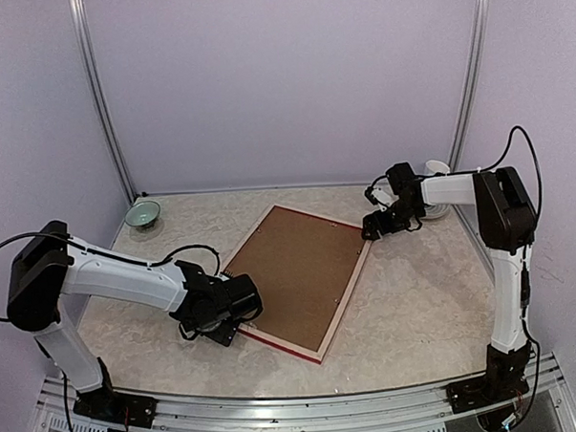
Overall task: Put the photo into the frame
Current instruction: Rotate the photo frame at the center of the board.
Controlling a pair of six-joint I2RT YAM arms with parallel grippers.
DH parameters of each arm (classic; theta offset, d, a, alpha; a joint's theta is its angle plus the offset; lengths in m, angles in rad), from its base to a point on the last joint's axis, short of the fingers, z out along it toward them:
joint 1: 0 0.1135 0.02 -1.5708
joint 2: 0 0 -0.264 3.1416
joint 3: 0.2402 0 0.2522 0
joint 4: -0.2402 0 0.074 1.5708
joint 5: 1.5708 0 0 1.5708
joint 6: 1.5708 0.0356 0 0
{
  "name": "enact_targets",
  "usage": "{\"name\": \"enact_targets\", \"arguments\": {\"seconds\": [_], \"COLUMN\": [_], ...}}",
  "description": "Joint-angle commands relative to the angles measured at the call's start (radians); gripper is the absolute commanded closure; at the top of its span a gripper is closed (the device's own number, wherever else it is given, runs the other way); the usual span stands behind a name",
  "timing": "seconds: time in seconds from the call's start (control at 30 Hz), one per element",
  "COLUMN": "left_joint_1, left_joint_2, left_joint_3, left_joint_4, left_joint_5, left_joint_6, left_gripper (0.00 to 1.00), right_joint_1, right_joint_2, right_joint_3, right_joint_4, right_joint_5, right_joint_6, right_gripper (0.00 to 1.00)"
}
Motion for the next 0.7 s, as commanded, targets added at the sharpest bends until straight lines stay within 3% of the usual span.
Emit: {"name": "enact_targets", "arguments": {"seconds": [0.0, 0.23, 0.43, 0.67], "left_joint_1": [0.063, 0.098, 0.173, 0.249], "left_joint_2": [0.008, 0.011, -0.022, -0.051], "left_joint_3": [0.007, 0.023, -0.027, -0.073], "left_joint_4": [0.068, 0.057, 0.134, 0.251], "left_joint_5": [0.026, 0.004, 0.06, 0.154], "left_joint_6": [0.025, 0.017, 0.022, 0.043], "left_gripper": [0.01, 0.01, 0.01, 0.01], "right_joint_1": [0.014, 0.004, -0.001, -0.007], "right_joint_2": [-0.074, -0.088, 0.028, 0.159], "right_joint_3": [-0.041, -0.007, 0.185, 0.33], "right_joint_4": [-0.031, 0.021, -0.027, -0.107], "right_joint_5": [-0.008, -0.013, -0.068, -0.145], "right_joint_6": [0.078, 0.125, 0.099, 0.04], "right_gripper": [0.11, 0.11, 0.11, 0.23]}}
